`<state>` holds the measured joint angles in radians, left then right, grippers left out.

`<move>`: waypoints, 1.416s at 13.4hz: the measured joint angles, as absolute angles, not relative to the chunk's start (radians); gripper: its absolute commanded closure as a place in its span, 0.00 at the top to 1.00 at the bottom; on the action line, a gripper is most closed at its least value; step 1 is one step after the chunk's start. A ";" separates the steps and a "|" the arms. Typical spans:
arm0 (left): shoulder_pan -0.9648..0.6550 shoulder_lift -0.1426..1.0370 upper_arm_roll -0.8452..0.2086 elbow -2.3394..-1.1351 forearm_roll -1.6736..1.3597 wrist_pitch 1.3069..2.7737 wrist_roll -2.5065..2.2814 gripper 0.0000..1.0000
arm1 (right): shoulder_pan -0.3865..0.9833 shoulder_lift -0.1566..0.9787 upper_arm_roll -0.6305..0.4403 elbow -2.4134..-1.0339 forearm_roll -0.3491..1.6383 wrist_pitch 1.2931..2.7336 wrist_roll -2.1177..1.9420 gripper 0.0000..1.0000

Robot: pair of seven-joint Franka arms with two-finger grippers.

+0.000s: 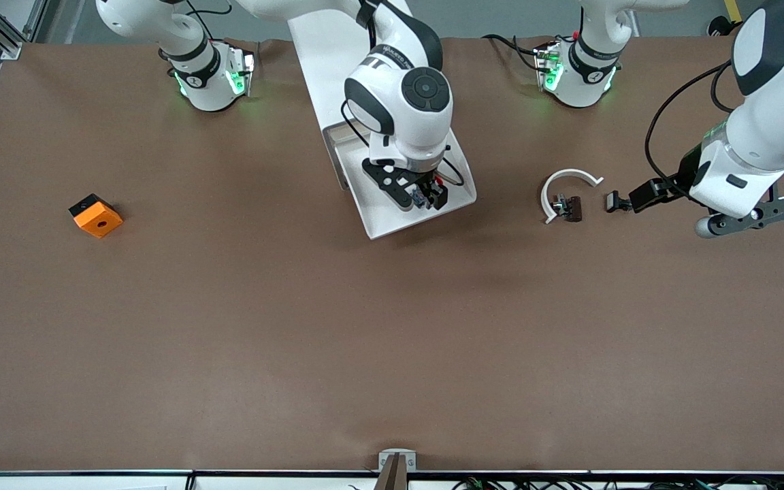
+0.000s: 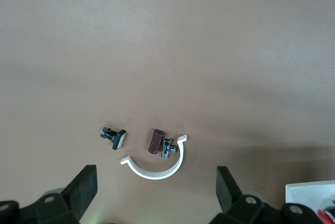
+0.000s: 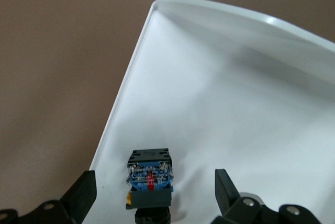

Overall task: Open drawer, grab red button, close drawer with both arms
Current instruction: 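Lower the right gripper into the drawer and grasp the red button, then lift the red button out with the right gripper while the left gripper approaches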

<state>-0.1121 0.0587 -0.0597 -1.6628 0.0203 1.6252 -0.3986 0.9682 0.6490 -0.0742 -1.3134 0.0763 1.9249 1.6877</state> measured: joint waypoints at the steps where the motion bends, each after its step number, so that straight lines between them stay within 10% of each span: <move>1: -0.112 0.059 -0.060 -1.665 0.020 1.625 -0.399 1.00 | 0.970 0.657 -0.074 -1.313 0.076 1.937 1.679 1.00; 6: -0.112 0.058 -0.060 -1.672 0.020 1.625 -0.399 1.00 | 0.973 0.667 -0.074 -1.313 0.075 1.950 1.621 0.92; 8: -0.112 0.057 -0.059 -1.673 0.020 1.625 -0.399 1.00 | 0.975 0.670 -0.074 -1.313 0.075 1.950 1.615 0.60; 10: -0.112 0.057 -0.059 -1.676 0.020 1.625 -0.399 1.00 | 0.978 0.674 -0.074 -1.313 0.075 1.950 1.615 0.06; 19: -0.113 0.057 -0.059 -1.689 0.020 1.625 -0.399 1.00 | 0.960 0.674 -0.087 -1.278 0.076 1.943 1.615 0.00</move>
